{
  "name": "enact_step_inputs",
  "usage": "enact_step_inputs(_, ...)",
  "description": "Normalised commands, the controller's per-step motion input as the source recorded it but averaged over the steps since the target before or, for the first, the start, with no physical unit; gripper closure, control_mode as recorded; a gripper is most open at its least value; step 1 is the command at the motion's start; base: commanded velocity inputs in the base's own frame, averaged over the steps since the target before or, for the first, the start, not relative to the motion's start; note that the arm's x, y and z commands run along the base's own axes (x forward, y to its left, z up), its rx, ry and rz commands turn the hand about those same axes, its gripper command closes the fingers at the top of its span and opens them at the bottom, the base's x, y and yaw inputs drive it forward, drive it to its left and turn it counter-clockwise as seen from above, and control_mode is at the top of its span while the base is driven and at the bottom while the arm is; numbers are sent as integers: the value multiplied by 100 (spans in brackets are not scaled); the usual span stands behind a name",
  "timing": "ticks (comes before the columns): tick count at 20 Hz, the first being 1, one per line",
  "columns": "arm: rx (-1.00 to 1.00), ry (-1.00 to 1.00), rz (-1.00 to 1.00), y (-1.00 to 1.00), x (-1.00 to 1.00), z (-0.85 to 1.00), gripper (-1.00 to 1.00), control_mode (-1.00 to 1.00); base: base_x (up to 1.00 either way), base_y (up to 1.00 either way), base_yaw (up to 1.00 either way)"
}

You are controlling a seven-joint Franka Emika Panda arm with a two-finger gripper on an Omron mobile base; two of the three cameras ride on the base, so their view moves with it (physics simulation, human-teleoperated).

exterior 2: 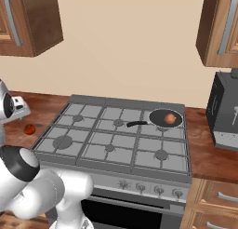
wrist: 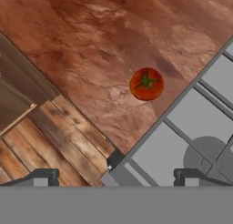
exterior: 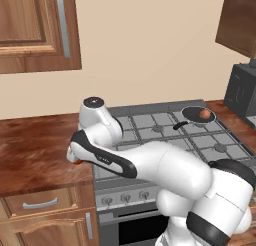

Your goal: Place the pan on the rear right burner on the stove. Then place the tomato and the onion in the pan and turn on the rear right burner.

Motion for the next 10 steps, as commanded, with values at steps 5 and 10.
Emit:
enact_step_inputs(5, -1, 2, 0, 0, 23, -14, -100, -100, 0, 0, 0)
enact_step_inputs(10, -1, 2, 0, 1, 29, -16, -100, -100, 0, 0, 0)
